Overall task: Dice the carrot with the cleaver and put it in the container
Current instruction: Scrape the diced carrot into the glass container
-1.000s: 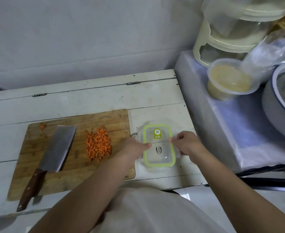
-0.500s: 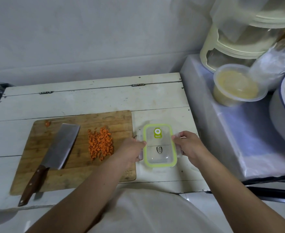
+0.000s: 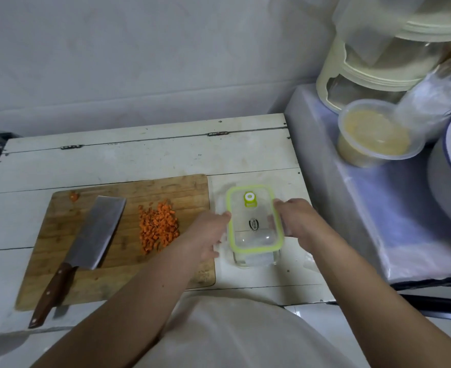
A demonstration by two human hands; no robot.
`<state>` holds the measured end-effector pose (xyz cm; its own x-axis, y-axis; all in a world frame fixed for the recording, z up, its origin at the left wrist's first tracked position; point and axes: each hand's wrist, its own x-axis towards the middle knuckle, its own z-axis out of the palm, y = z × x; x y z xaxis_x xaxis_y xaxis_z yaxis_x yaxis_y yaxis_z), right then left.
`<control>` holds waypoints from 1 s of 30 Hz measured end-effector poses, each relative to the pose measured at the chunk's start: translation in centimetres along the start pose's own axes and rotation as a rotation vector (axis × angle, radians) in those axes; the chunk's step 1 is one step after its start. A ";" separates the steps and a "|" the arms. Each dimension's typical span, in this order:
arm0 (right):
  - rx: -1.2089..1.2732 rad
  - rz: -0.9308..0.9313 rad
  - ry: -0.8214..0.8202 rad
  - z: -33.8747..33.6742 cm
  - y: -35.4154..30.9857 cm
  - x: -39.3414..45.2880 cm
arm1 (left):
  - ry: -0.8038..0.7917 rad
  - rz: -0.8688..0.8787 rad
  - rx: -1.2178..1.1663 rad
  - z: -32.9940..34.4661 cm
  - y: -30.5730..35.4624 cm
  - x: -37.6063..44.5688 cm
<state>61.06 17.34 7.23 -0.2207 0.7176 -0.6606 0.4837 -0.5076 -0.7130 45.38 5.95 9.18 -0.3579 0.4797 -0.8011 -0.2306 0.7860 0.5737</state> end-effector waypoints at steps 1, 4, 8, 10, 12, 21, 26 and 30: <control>0.124 -0.025 -0.055 -0.4 -0.7 0.1 | 0.037 0.056 0.068 -0.5 0.3 0.5; 0.363 -0.201 -0.055 -1.4 -3.2 1.0 | 0.160 0.209 0.079 -2.2 1.2 1.4; 0.104 -0.538 0.181 -1.8 -7.7 3.3 | 0.206 0.304 0.089 -3.6 0.1 1.0; -0.284 -0.735 0.292 -1.5 -9.0 4.6 | 0.209 0.267 0.130 -3.9 -1.0 0.4; -0.640 -0.900 0.333 -0.3 -8.7 6.1 | 0.211 0.234 0.129 -4.0 -2.3 0.2; -1.134 -0.799 0.113 3.5 -3.7 12.3 | 0.227 0.220 0.195 -4.5 -4.8 0.3; -0.880 -0.646 0.018 2.9 -3.6 10.7 | 0.131 0.252 0.246 -3.3 -5.0 0.8; -0.674 -0.438 0.178 1.7 0.5 4.9 | 0.064 0.262 0.277 -2.0 -4.5 1.4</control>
<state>58.77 19.79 3.24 -0.3975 0.8777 -0.2676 0.8020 0.1906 -0.5661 44.08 2.32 5.83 -0.4296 0.6602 -0.6161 0.1268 0.7196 0.6827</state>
